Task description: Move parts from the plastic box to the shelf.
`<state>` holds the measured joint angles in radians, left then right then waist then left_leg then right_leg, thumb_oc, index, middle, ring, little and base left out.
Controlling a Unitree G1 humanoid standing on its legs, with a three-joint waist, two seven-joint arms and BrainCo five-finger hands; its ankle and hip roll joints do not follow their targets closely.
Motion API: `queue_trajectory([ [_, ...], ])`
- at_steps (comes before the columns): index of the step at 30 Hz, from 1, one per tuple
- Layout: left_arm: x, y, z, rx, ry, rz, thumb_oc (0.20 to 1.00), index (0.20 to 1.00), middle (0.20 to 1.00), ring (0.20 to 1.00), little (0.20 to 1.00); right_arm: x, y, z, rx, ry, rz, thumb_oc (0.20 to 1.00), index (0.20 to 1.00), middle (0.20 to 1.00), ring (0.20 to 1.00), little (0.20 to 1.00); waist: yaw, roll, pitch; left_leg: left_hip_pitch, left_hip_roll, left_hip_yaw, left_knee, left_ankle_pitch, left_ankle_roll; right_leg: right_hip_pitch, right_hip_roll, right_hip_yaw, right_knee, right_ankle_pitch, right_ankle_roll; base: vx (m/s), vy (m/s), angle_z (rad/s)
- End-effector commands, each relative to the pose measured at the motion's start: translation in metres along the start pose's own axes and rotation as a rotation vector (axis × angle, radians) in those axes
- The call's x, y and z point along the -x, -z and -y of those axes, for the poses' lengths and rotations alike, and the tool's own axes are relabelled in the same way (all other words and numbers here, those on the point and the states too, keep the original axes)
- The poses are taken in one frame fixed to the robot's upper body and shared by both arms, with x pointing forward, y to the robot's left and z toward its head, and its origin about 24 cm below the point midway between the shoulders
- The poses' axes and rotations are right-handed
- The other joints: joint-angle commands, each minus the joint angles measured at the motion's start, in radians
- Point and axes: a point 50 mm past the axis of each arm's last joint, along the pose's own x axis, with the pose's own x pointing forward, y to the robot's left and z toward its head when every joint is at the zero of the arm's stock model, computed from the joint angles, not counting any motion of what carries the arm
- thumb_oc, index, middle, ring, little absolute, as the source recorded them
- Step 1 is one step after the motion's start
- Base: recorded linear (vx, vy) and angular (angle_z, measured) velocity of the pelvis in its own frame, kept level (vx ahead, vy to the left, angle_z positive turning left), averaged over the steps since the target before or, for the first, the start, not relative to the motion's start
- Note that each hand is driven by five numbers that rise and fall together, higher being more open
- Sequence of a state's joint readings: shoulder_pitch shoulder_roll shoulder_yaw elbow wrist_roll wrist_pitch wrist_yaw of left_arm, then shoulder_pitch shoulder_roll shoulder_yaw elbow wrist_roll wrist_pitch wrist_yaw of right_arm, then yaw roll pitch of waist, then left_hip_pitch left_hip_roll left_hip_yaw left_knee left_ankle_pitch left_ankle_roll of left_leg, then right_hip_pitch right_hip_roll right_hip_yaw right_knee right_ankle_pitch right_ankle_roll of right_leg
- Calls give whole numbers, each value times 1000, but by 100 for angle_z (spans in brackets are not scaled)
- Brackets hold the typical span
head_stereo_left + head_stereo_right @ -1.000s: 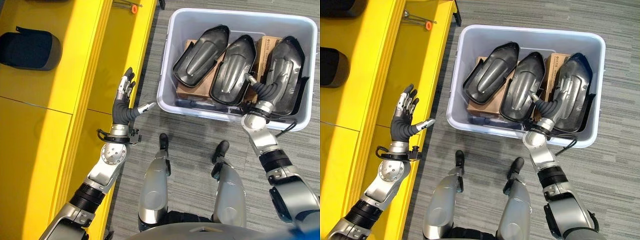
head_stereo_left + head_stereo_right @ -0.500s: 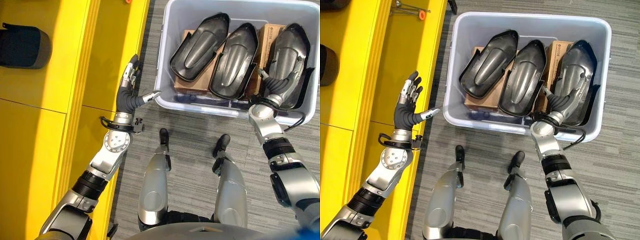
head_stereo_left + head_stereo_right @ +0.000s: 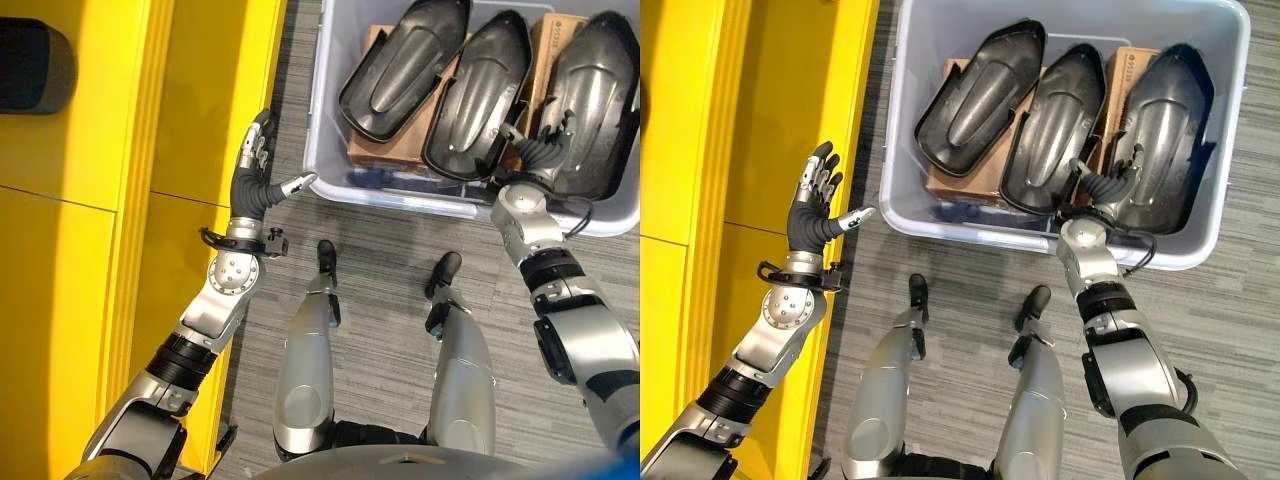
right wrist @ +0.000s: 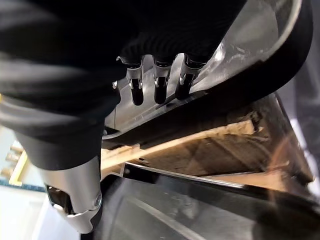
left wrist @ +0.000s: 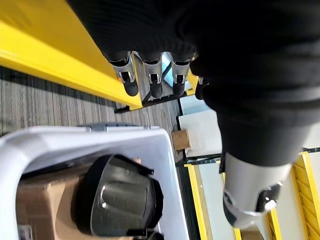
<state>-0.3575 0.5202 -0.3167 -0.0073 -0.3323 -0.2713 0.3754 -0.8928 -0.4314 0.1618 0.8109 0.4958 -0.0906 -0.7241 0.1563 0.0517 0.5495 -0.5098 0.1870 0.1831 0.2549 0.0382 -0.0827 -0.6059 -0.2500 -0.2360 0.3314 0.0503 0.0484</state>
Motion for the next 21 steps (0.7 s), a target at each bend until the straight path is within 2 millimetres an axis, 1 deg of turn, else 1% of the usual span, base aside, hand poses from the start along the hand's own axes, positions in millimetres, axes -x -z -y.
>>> queue_trajectory([
  [1, 0, -15, 1, 24, 12, 70, 1000, 1000, 1000, 1000, 1000, 7, 14, -10, -128, -106, -114, 1000, 1000, 1000, 1000, 1000, 29, 11, -29, -77, -18, -50, 36, -31, 2, 0, -1, -48, 79, -99, 41, 12, -7, -4],
  [2, -1, -15, 2, 24, 13, 67, 1000, 1000, 1000, 1000, 1000, 8, 13, -14, -198, -120, -156, 1000, 1000, 1000, 1000, 1000, 31, 11, -29, -77, -17, -48, 35, -29, 1, 1, 0, -51, 79, -100, 40, 14, -6, -4],
  [6, -2, -16, 4, 23, 18, 59, 1000, 1000, 1000, 1000, 1000, 8, 8, -19, -274, -125, -173, 1000, 1000, 1000, 1000, 1000, 31, 13, -29, -78, -13, -45, 37, -24, -2, -3, 1, -53, 87, -100, 38, 4, -2, -1],
  [9, -2, -15, 5, 29, 18, 47, 1000, 1000, 1000, 1000, 1000, 9, -4, -26, -220, -177, -94, 1000, 1000, 1000, 1000, 1000, 31, 15, -29, -79, -13, -41, 40, -23, -3, -6, 3, -53, 92, -101, 37, 0, 0, 0],
  [12, -1, -15, 7, 30, 23, 48, 1000, 1000, 1000, 1000, 1000, 12, -13, -34, -222, -225, -65, 1000, 1000, 1000, 1000, 1000, 32, 19, -29, -82, -12, -38, 51, -22, -3, -8, 2, -54, 102, -102, 34, 0, 0, 0],
  [16, 0, -16, 7, 47, 32, 53, 1000, 1000, 1000, 1000, 1000, 14, -21, -39, -207, -264, -17, 1000, 1000, 1000, 1000, 1000, 34, 21, -29, -82, -11, -37, 58, -22, -2, -8, -2, -56, 110, -103, 34, 0, 0, 0],
  [19, 1, -17, 9, 49, 37, 46, 1000, 1000, 1000, 1000, 1000, 17, -24, -43, -218, -279, -27, 1000, 1000, 1000, 1000, 1000, 34, 23, -29, -80, -13, -36, 58, -22, -1, -8, -1, -56, 113, -103, 33, 0, 0, 0],
  [21, 2, -16, 9, 88, 34, 37, 1000, 1000, 1000, 1000, 1000, 19, -25, -45, -245, -297, -26, 1000, 1000, 1000, 1000, 1000, 35, 23, -29, -75, -14, -35, 58, -23, 0, -2, 0, -56, 113, -104, 33, 0, 0, 0],
])
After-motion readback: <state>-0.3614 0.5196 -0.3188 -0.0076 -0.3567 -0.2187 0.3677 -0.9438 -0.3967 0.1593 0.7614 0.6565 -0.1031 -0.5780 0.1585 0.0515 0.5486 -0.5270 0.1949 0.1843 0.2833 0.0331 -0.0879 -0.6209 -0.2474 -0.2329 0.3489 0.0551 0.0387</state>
